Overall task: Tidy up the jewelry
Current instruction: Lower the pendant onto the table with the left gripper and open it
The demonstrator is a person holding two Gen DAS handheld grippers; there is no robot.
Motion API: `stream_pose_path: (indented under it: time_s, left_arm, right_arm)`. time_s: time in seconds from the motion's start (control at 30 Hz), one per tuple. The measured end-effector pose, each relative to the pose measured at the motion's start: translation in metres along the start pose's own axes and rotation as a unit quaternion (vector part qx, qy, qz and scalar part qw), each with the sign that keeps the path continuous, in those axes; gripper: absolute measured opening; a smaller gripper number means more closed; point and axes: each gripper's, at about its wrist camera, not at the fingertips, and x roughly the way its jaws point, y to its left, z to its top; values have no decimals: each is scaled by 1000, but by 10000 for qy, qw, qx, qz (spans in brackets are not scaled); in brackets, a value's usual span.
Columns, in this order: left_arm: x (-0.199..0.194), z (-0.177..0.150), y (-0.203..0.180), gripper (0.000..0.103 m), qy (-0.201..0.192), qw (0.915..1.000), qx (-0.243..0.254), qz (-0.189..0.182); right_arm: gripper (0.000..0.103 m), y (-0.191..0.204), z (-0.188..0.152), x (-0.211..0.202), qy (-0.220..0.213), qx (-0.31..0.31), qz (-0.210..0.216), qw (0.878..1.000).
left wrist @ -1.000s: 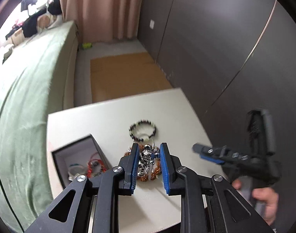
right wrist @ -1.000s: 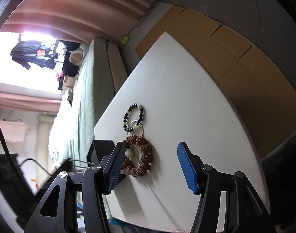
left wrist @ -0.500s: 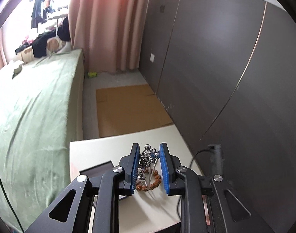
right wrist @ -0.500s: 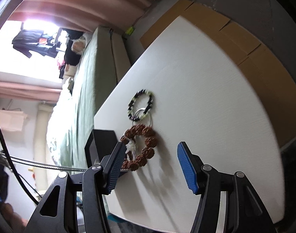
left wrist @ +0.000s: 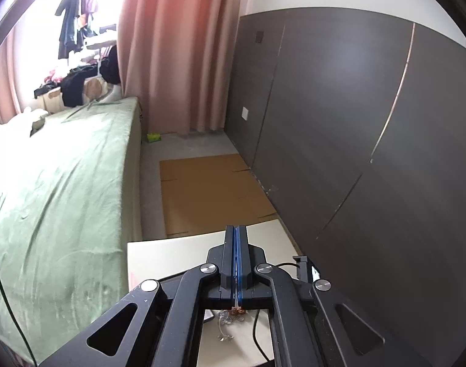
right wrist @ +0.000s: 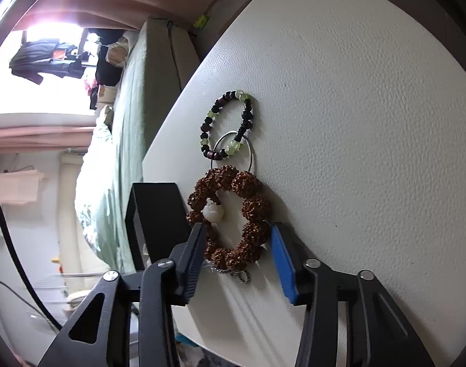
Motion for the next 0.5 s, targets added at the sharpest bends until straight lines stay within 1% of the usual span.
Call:
stream_pose_path:
  time_s: [0.1, 0.17, 0.2, 0.23, 0.27, 0.3, 0.33, 0.37, 0.4, 0.43, 0.5]
  left_arm:
    - [9, -6, 8, 0, 110, 9999, -96, 73]
    - [22, -15, 13, 0, 273, 9993, -193, 148]
    - [30, -22, 16, 0, 352, 9989, -235, 199]
    - [39, -31, 20, 0, 505, 9981, -269, 212]
    - [46, -38, 23, 2, 629, 9974, -304, 182]
    - [56, -50, 27, 6, 842, 9957, -366, 143]
    - [66, -63, 32, 17, 1013, 9938, -428, 133]
    - [71, -71, 35, 34, 1095, 9927, -480, 126]
    - [78, -83, 39, 43, 1176, 9914, -559, 132]
    - [82, -92, 42, 55, 1205, 9907, -617, 143]
    - [90, -111, 48, 57, 1272, 9890, -747, 115]
  right_arm:
    - [37, 0, -1, -2, 3, -69, -84, 9999]
    - [27, -3, 0, -4, -9, -40, -109, 9999]
    - [19, -5, -1, -5, -31, -29, -179, 9998]
    - [19, -6, 0, -6, -64, -42, -217, 9997]
    - [19, -7, 0, -9, -105, -91, -221, 9997]
    - [19, -6, 0, -11, -144, -149, -267, 9994]
    - [19, -6, 0, -15, -203, -214, -320, 9991]
    - [19, -5, 0, -18, -243, -246, -326, 9989]
    - [19, -6, 0, -22, -281, -262, -298, 9988]
    - [19, -5, 0, -25, -311, -263, -295, 9987]
    - [19, -6, 0, -30, -378, -290, -360, 9982]
